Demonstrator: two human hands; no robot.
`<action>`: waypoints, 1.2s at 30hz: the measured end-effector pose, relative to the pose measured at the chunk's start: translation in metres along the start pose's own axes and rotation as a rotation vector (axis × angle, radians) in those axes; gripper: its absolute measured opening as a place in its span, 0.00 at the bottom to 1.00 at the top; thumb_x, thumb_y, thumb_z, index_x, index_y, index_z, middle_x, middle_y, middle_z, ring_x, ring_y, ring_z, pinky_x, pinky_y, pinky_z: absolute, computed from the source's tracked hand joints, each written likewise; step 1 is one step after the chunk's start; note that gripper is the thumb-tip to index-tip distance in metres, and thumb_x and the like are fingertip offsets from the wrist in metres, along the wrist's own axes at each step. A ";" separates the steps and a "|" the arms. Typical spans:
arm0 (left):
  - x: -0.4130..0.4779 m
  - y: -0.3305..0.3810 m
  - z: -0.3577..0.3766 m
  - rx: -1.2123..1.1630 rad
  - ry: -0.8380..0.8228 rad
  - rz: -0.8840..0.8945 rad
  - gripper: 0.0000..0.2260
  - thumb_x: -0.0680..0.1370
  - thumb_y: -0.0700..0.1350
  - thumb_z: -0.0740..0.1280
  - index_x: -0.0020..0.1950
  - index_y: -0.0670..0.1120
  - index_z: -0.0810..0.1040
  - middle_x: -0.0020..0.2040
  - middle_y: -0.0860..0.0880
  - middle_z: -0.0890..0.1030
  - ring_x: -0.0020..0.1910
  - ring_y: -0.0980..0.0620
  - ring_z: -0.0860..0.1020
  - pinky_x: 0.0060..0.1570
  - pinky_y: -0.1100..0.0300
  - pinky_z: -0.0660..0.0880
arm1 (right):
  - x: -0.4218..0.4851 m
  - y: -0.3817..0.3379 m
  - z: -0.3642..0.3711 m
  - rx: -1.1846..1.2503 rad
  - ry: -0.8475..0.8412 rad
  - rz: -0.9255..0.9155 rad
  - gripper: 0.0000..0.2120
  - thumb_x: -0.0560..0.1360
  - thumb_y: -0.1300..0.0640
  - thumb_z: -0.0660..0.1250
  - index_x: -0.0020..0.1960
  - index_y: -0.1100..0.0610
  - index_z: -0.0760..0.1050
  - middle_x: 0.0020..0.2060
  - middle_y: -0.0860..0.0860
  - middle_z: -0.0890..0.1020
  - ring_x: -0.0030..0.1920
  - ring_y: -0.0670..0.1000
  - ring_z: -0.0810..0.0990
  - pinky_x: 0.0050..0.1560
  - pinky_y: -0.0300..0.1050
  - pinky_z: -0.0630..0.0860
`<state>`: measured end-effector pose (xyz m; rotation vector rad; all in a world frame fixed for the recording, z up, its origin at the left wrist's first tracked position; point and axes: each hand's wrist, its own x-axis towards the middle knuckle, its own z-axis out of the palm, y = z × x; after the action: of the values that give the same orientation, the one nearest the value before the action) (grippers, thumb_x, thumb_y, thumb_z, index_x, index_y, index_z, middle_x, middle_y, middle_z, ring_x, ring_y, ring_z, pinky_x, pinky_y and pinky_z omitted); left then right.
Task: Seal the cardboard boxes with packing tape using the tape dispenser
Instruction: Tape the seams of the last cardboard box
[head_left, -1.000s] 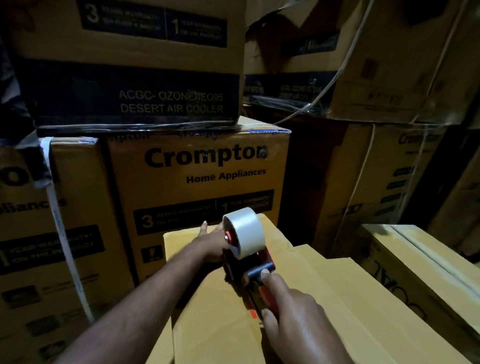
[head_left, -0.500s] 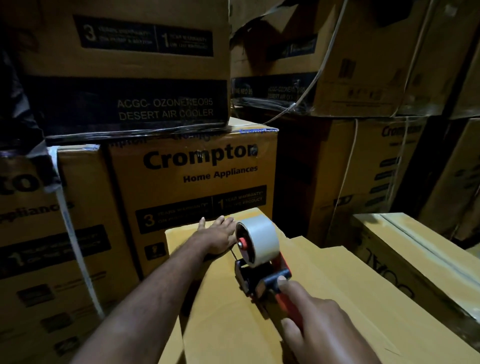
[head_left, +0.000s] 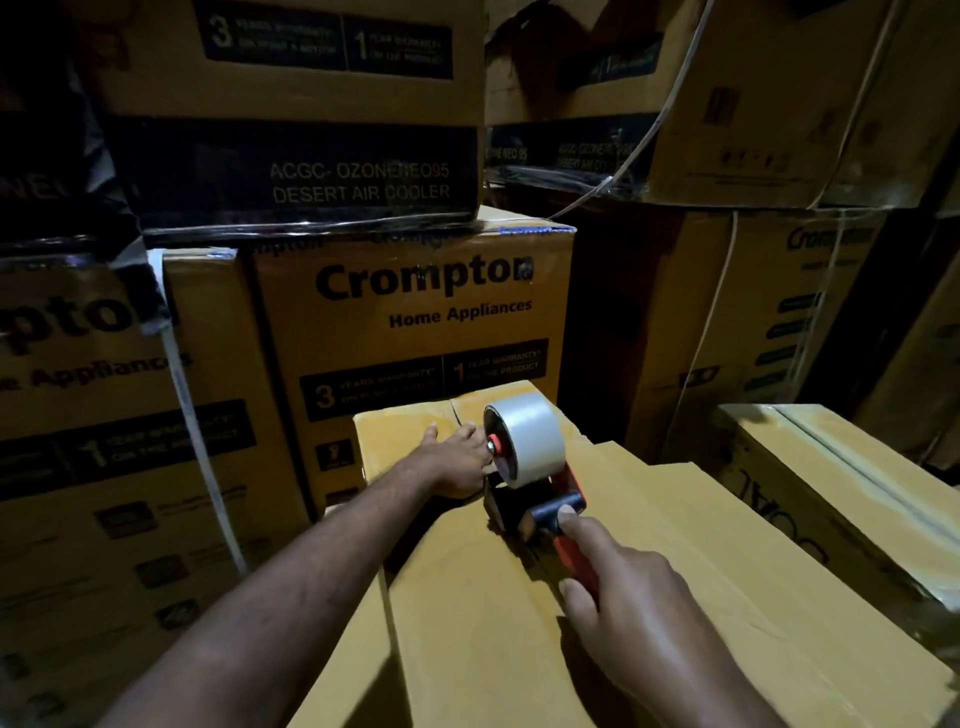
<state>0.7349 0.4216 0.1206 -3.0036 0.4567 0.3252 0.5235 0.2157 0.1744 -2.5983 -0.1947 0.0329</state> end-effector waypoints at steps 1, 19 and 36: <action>-0.001 0.001 -0.001 0.001 0.000 0.006 0.26 0.85 0.52 0.53 0.83 0.53 0.52 0.83 0.50 0.46 0.82 0.48 0.42 0.75 0.31 0.38 | -0.001 0.001 0.001 -0.002 0.009 0.001 0.28 0.80 0.47 0.61 0.74 0.34 0.52 0.55 0.46 0.79 0.50 0.46 0.77 0.51 0.41 0.77; -0.039 0.057 0.018 -0.152 0.106 0.195 0.23 0.83 0.47 0.60 0.78 0.62 0.62 0.82 0.54 0.55 0.82 0.50 0.47 0.75 0.32 0.38 | -0.062 0.019 -0.020 0.019 -0.008 0.080 0.28 0.79 0.44 0.64 0.73 0.32 0.54 0.53 0.44 0.72 0.50 0.45 0.76 0.49 0.37 0.76; -0.045 0.046 0.011 -0.138 0.073 0.140 0.29 0.84 0.63 0.47 0.83 0.55 0.45 0.83 0.55 0.42 0.81 0.52 0.43 0.75 0.36 0.37 | -0.135 0.020 -0.029 -0.042 -0.022 0.136 0.29 0.79 0.43 0.62 0.72 0.29 0.50 0.52 0.42 0.72 0.51 0.43 0.76 0.46 0.30 0.72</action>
<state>0.6769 0.3919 0.1176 -3.1329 0.6798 0.2686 0.3943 0.1643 0.1866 -2.6502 -0.0268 0.1066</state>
